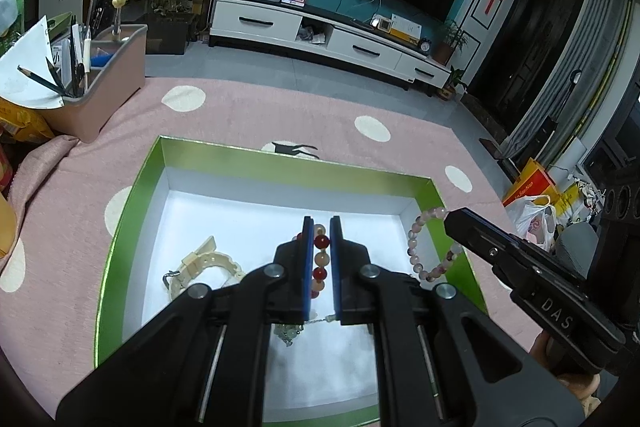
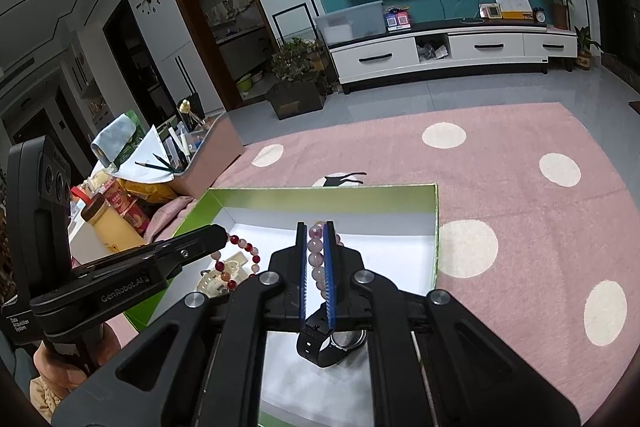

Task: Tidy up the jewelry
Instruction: 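Lower both bead bracelets into the green box and open both tools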

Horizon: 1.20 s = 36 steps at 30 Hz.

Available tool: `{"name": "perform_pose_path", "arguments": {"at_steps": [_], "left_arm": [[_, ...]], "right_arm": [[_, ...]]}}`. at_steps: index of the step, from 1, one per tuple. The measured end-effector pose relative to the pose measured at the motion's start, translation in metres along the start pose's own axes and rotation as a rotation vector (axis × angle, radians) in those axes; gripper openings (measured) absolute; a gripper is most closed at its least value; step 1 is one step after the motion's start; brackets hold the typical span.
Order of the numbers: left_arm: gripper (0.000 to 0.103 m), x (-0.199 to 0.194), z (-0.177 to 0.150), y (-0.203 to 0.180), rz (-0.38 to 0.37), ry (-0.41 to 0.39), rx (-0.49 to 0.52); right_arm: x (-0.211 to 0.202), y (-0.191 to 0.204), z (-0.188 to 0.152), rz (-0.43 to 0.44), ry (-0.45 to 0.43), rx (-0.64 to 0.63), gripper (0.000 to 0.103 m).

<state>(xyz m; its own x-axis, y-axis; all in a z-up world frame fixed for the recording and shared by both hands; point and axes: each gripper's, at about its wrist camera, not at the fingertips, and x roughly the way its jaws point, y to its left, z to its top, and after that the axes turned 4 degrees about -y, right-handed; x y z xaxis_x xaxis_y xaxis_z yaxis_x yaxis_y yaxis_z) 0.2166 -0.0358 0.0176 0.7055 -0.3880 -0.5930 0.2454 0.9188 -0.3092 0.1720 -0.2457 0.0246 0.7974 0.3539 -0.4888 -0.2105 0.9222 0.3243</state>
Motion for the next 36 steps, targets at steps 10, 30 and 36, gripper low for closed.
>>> {"name": "perform_pose_path", "arguments": {"at_steps": [10,30,36], "left_arm": [[0.007,0.013,-0.005,-0.001,0.017,0.034,-0.002],[0.008,0.014,-0.006,-0.001,0.027,0.046,-0.002],[0.033,0.007,-0.002,0.002,0.039,0.036,-0.011]], "right_arm": [[0.012,0.003,-0.007,0.0,0.033,-0.008,0.007],[0.011,0.002,-0.009,-0.047,0.033,-0.008,0.017],[0.0,-0.002,-0.007,-0.067,0.007,0.007,0.039]]}}
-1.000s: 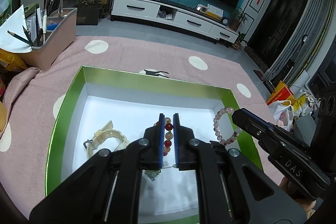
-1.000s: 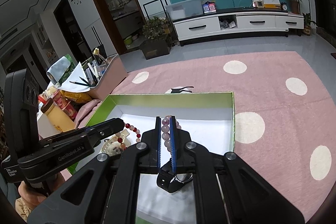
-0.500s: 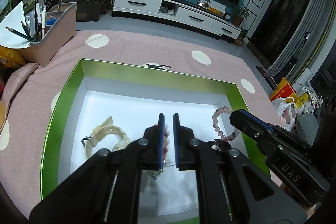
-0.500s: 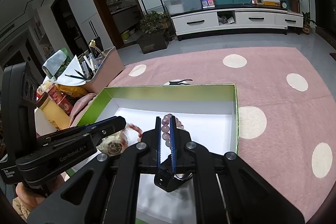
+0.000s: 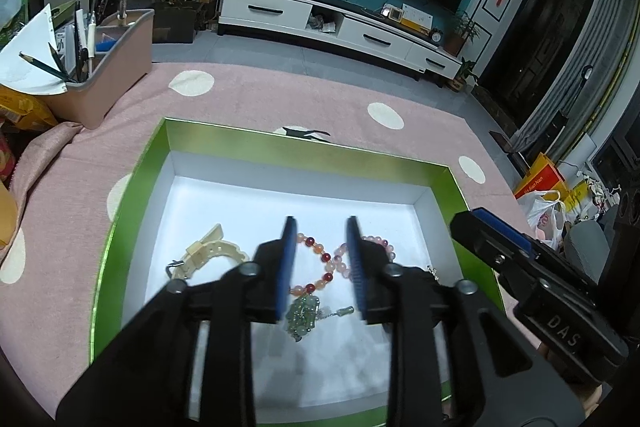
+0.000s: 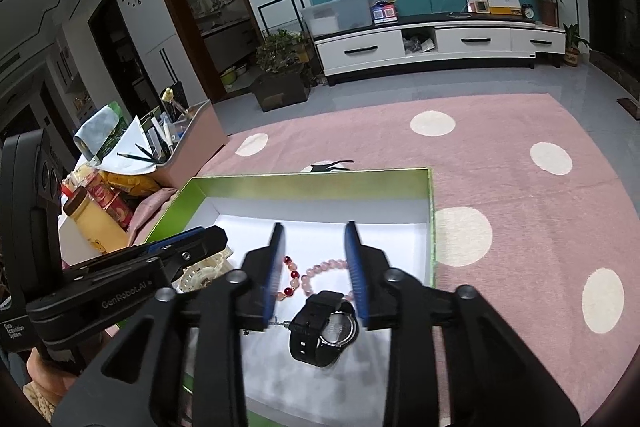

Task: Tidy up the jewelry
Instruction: 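Lower both bead bracelets into the green box and open both tools, then move both tools back out toward the bangle and wooden bead bracelet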

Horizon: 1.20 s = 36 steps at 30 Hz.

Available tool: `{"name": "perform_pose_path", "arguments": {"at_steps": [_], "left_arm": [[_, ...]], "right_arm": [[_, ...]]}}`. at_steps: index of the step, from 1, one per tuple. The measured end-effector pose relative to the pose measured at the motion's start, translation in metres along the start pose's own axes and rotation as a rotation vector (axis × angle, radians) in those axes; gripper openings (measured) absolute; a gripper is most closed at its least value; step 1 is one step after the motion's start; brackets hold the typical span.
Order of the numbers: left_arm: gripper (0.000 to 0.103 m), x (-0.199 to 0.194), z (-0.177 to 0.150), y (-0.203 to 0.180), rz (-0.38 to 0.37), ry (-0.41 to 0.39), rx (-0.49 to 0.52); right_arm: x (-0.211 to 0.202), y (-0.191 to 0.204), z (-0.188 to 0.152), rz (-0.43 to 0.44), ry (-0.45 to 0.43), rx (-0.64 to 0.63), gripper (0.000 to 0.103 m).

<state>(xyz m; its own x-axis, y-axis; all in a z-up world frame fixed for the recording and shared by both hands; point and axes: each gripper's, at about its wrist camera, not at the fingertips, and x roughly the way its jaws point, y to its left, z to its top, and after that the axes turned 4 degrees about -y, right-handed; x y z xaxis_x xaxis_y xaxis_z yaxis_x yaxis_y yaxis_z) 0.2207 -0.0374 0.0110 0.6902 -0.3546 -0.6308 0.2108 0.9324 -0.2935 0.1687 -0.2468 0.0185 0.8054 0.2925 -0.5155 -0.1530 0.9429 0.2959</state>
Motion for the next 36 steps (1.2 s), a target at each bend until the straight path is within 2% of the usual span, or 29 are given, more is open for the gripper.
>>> {"name": "perform_pose_path", "arguments": {"at_steps": [1,3,7,8,10,12,19,24,36], "left_arm": [[0.036,-0.002,0.001,0.0,0.003,-0.002,0.0],[0.051,-0.007,0.002,0.0,0.006,-0.008,0.005],[0.068,-0.017,0.003,-0.002,0.026,-0.024,0.028],[0.076,-0.019,0.003,-0.002,0.031,-0.024,0.032],[0.078,-0.024,0.002,-0.002,0.046,-0.031,0.043],[0.086,-0.029,0.002,0.0,0.059,-0.033,0.049],[0.094,-0.052,-0.002,0.001,0.092,-0.053,0.08],[0.1,-0.069,-0.007,0.002,0.114,-0.067,0.098],[0.101,-0.096,-0.035,0.021,0.108,-0.039,0.055]], "right_arm": [[-0.002,0.0,0.0,-0.004,-0.005,0.001,0.04],[-0.007,0.0,0.0,-0.004,-0.009,-0.002,0.042],[-0.018,0.004,0.0,-0.02,-0.026,-0.022,0.051],[-0.019,0.004,0.0,-0.025,-0.029,-0.026,0.053],[-0.025,0.006,-0.001,-0.043,-0.038,-0.038,0.06],[-0.031,0.006,-0.003,-0.061,-0.045,-0.043,0.065],[-0.054,0.004,-0.01,-0.093,-0.074,-0.031,0.074],[-0.069,0.008,-0.016,-0.099,-0.095,-0.036,0.077],[-0.098,0.015,-0.051,-0.113,-0.061,-0.07,0.077]]}}
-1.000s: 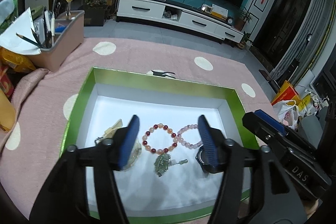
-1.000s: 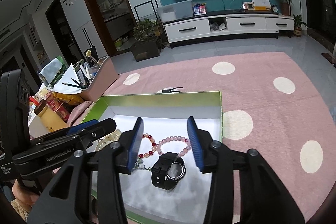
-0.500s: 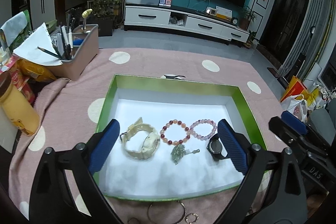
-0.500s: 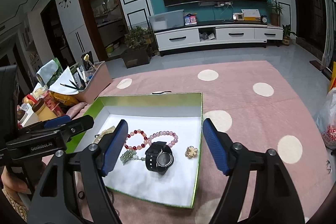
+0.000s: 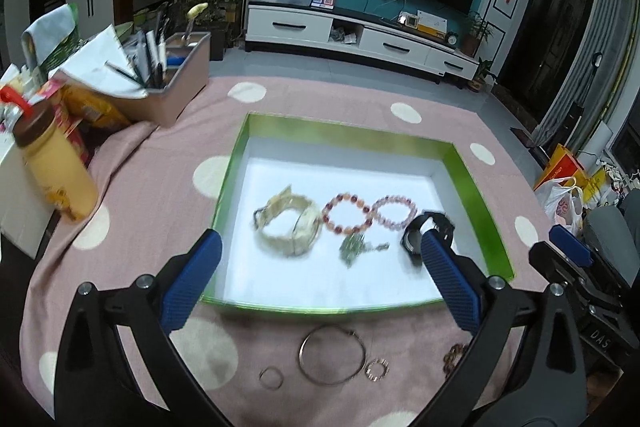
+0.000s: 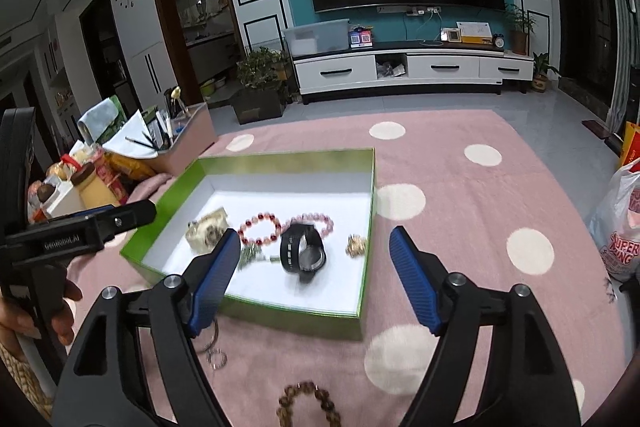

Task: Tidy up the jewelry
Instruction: 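Move both tools back out toward the bangle and wooden bead bracelet, then grasp the silver bangle with the left tool while the right grasps the brown wooden bead bracelet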

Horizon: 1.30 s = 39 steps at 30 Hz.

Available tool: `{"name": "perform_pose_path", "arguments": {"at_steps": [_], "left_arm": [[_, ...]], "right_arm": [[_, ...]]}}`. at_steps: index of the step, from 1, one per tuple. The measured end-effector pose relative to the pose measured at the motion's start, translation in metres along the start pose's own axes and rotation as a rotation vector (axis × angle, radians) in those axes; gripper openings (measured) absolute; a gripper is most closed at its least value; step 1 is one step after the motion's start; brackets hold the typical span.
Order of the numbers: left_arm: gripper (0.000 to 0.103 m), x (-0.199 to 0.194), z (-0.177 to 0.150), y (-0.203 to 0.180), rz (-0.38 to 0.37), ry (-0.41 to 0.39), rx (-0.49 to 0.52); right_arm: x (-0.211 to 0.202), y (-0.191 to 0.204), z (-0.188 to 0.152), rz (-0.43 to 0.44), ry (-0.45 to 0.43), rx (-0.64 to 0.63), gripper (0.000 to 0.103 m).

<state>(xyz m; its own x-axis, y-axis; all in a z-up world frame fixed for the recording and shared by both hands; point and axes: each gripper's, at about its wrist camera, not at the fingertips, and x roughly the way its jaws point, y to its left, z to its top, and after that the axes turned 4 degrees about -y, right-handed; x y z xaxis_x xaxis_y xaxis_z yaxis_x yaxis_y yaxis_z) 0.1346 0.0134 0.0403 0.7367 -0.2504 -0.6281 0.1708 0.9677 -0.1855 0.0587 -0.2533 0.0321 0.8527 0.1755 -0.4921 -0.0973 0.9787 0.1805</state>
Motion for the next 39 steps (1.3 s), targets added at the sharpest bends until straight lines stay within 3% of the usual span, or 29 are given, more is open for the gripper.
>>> {"name": "perform_pose_path", "arguments": {"at_steps": [11,18,21,28,32,34,39], "left_arm": [[0.101,-0.041,-0.043,0.021,0.046,-0.04,0.019],[0.101,-0.034,-0.074,0.032,0.06,0.043,0.032],[0.101,-0.033,-0.085,0.042,0.051,0.067,-0.013],[0.101,-0.022,-0.089,0.036,0.022,0.111,-0.032],[0.101,-0.011,-0.088,0.025,0.008,0.14,-0.027],[0.1,-0.002,-0.089,0.018,0.011,0.162,-0.014],[0.084,0.016,-0.091,0.005,0.04,0.204,0.022]], "right_arm": [[-0.025,-0.003,-0.033,-0.019,0.04,-0.057,0.077],[-0.035,-0.01,-0.045,-0.009,0.075,-0.047,0.077],[-0.035,-0.011,-0.052,-0.006,0.103,-0.066,0.077],[-0.019,-0.005,-0.073,-0.008,0.209,-0.137,0.077],[-0.009,-0.005,-0.081,-0.015,0.258,-0.15,0.07],[-0.004,-0.004,-0.084,-0.023,0.279,-0.165,0.061],[0.007,-0.006,-0.091,-0.031,0.328,-0.172,0.051]]}}
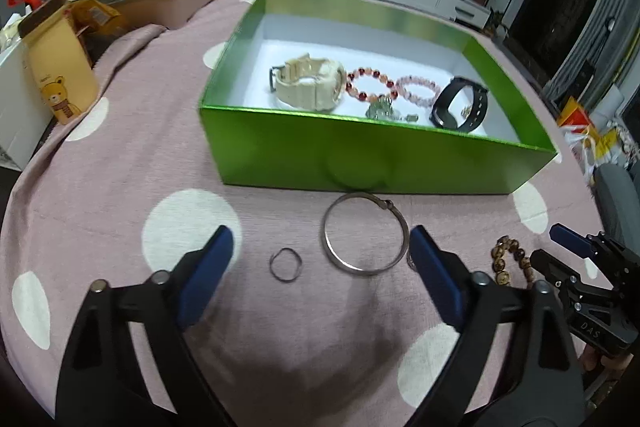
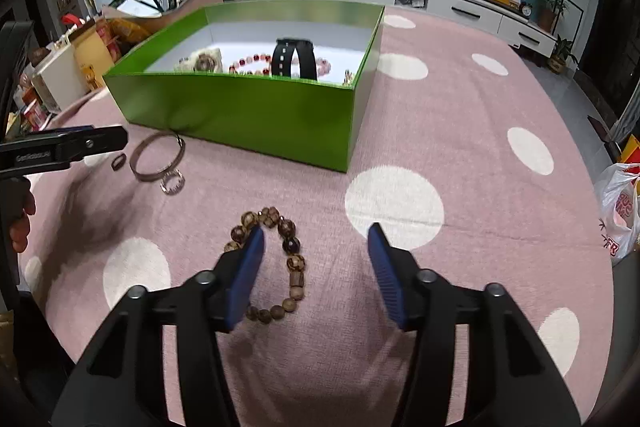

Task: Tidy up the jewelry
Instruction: 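Grasp the silver bangle with the left tool while the right grasps the brown wooden bead bracelet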

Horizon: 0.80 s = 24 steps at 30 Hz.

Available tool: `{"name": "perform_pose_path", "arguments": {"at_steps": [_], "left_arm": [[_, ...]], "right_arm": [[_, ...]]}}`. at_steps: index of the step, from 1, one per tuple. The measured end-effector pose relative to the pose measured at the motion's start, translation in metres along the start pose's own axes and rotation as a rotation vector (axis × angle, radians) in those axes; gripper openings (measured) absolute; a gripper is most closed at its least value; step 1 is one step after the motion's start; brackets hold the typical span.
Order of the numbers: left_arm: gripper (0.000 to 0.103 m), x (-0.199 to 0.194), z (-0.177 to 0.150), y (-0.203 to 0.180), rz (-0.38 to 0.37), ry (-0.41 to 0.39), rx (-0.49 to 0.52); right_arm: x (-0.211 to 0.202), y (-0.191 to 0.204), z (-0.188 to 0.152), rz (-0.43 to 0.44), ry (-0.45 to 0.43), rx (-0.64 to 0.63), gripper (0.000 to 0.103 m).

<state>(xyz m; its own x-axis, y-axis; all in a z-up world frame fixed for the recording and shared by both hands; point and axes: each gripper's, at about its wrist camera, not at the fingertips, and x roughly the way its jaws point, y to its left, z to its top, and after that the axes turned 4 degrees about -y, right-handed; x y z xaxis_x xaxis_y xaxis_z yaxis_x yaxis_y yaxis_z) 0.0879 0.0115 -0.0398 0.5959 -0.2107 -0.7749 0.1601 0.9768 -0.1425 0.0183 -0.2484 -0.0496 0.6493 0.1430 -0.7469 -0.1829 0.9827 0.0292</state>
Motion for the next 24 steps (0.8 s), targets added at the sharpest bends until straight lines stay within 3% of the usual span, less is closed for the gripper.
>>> {"name": "perform_pose_path", "arguments": {"at_steps": [5,7,9,14,18,24], "left_arm": [[0.07,0.015,0.0,-0.008,0.021,0.037,0.027],[0.061,0.018,0.0,-0.009,0.027,0.044,0.034],[0.047,0.022,-0.001,-0.011,0.027,0.056,0.038],[0.037,0.027,-0.002,-0.015,0.044,0.068,0.063],[0.018,0.027,-0.001,-0.014,0.044,0.07,0.062],[0.003,0.026,-0.002,-0.011,0.047,0.074,0.055]], "right_arm": [[0.009,-0.002,-0.004,-0.013,0.035,-0.005,0.043],[0.012,-0.001,-0.005,-0.016,0.042,-0.009,0.039],[0.014,0.0,-0.005,-0.018,0.051,-0.017,0.038],[0.015,0.001,-0.005,-0.006,0.047,-0.023,0.031],[0.015,0.006,-0.005,0.012,0.046,-0.042,0.014],[0.014,0.008,-0.004,0.006,0.036,-0.052,0.01]]}}
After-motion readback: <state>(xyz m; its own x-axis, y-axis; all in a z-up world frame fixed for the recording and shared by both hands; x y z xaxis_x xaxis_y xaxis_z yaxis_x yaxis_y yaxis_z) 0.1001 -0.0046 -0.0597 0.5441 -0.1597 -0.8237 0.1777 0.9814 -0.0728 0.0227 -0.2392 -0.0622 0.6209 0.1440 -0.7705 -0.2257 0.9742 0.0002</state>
